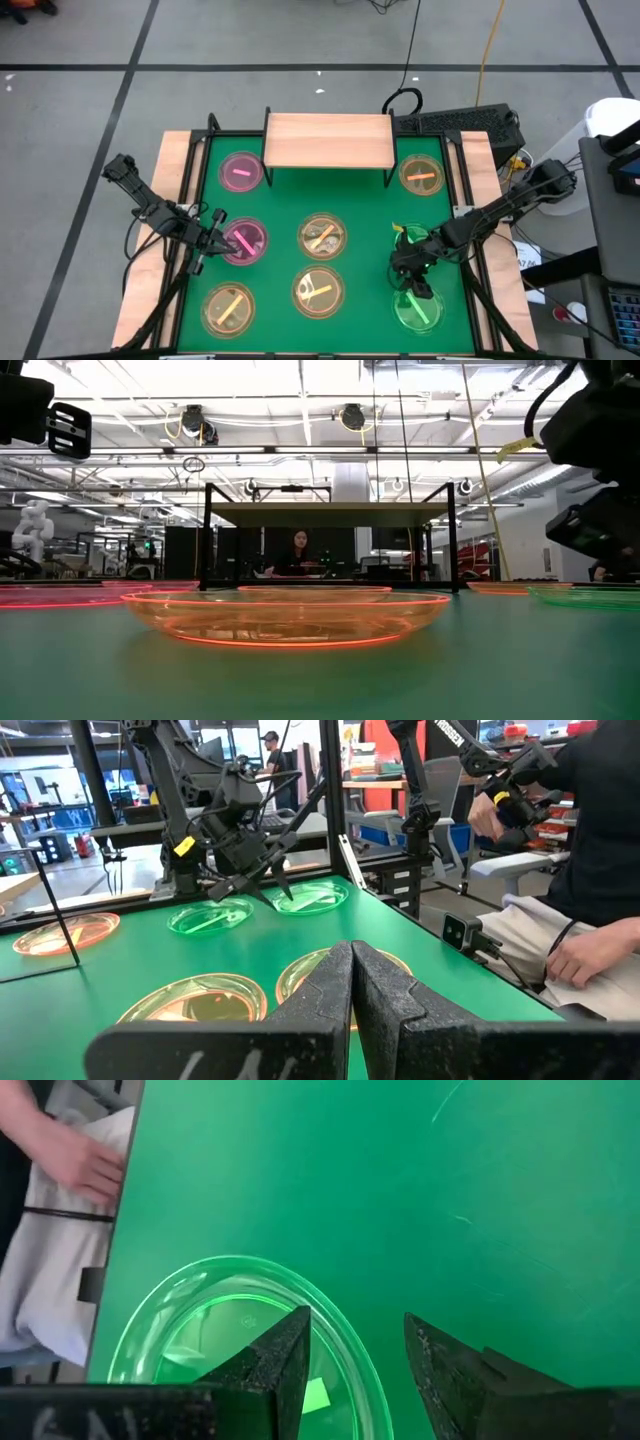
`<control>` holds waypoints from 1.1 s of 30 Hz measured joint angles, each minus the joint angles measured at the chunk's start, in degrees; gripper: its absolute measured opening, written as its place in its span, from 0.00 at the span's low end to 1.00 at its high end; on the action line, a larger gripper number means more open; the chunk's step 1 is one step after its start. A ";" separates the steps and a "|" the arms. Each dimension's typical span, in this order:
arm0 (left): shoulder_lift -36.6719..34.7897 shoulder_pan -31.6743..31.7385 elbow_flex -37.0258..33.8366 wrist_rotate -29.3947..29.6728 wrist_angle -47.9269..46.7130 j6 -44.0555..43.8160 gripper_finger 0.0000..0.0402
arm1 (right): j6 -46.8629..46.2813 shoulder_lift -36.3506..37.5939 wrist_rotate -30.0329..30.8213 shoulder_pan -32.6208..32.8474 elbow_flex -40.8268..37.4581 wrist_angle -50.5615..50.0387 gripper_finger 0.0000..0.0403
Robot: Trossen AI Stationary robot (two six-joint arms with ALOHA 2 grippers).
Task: Place and stack plates onto a shelf
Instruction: Put the bottom green plate on the shelf
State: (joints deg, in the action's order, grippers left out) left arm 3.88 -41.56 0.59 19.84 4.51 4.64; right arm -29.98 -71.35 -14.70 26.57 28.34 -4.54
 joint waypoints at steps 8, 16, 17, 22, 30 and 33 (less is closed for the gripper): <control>0.00 0.00 0.01 0.00 0.00 0.00 0.04 | 0.68 -0.92 2.89 1.57 -0.02 -0.09 0.36; 0.00 0.00 -0.01 -0.01 0.00 -0.01 0.04 | -1.01 -5.29 2.70 2.45 0.00 0.28 0.36; 0.00 0.00 -0.01 0.00 0.00 0.00 0.04 | -1.29 -5.61 2.69 2.45 0.03 0.43 0.36; 0.00 0.00 -0.01 -0.01 0.00 0.00 0.04 | -1.00 -6.06 2.71 2.45 0.09 0.36 0.31; 0.00 0.00 -0.01 0.00 0.00 0.00 0.04 | -0.52 -5.62 2.42 2.45 -0.02 -0.17 0.07; 0.00 0.00 0.00 0.00 0.00 -0.01 0.04 | 0.58 -5.59 2.25 2.45 -0.02 0.20 0.01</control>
State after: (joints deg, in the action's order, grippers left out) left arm 3.88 -41.56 0.59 19.84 4.51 4.64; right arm -29.39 -76.95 -12.45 29.02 28.32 -4.34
